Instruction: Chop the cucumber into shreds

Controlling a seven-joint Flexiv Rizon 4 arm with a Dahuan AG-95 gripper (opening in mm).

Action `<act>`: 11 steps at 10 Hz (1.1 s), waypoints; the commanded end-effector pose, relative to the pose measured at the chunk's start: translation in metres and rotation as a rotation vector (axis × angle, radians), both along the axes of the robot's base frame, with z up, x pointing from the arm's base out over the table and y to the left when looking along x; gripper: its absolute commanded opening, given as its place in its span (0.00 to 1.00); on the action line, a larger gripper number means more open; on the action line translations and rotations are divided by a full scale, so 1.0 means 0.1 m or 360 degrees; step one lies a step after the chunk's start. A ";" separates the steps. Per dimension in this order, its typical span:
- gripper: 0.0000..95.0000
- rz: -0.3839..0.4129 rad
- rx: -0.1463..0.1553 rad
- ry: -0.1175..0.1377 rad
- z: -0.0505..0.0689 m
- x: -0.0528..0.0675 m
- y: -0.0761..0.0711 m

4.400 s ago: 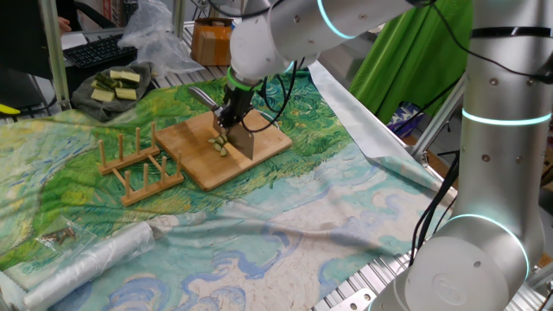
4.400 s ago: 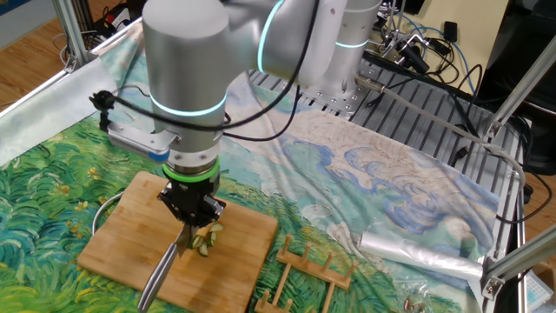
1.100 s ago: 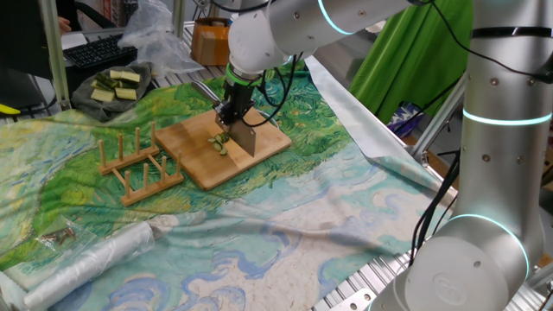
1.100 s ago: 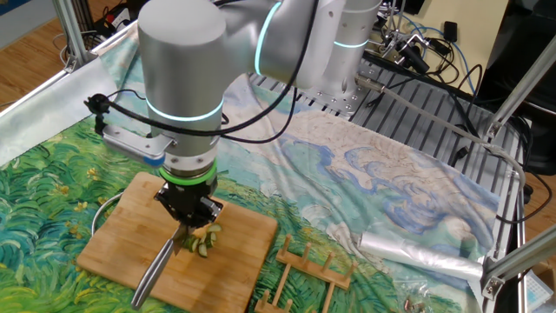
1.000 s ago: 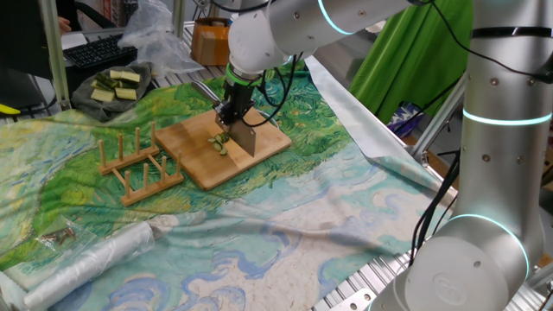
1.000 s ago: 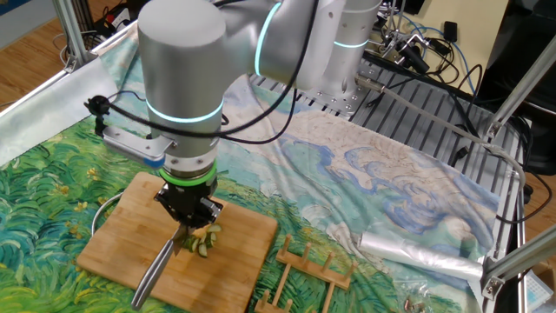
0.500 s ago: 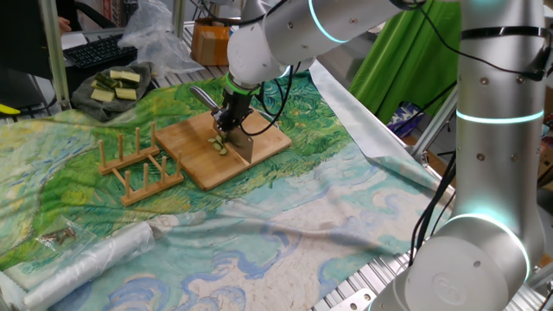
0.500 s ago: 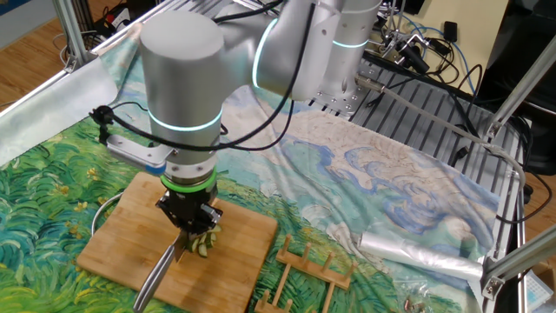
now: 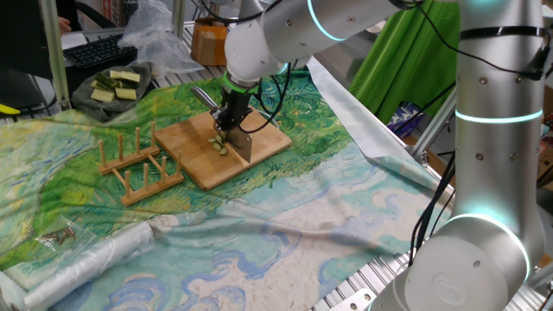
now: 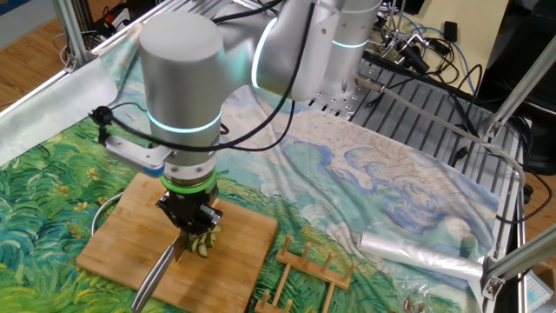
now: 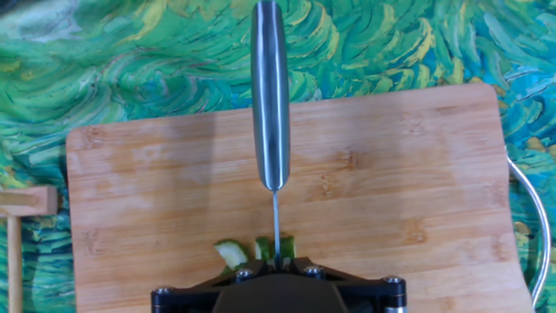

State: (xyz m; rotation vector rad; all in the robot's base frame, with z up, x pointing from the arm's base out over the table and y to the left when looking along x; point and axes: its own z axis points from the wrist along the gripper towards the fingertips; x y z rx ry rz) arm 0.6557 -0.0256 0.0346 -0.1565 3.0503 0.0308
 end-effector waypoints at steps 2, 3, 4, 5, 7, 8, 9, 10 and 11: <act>0.00 0.0007 -0.0009 0.0018 0.12 -0.01 -0.01; 0.00 0.0008 -0.0011 0.0019 0.13 -0.01 -0.01; 0.00 0.0010 -0.0020 0.0018 0.16 -0.01 -0.02; 0.00 0.0015 -0.0024 0.0018 0.19 -0.01 -0.04; 0.00 0.0021 -0.0025 0.0020 0.23 -0.01 -0.06; 0.00 0.0027 -0.0025 0.0015 0.24 -0.01 -0.07; 0.00 0.0029 -0.0027 0.0012 0.24 -0.01 -0.07; 0.00 0.0032 -0.0027 0.0011 0.23 -0.01 -0.08; 0.00 0.0032 -0.0027 0.0012 0.22 -0.01 -0.08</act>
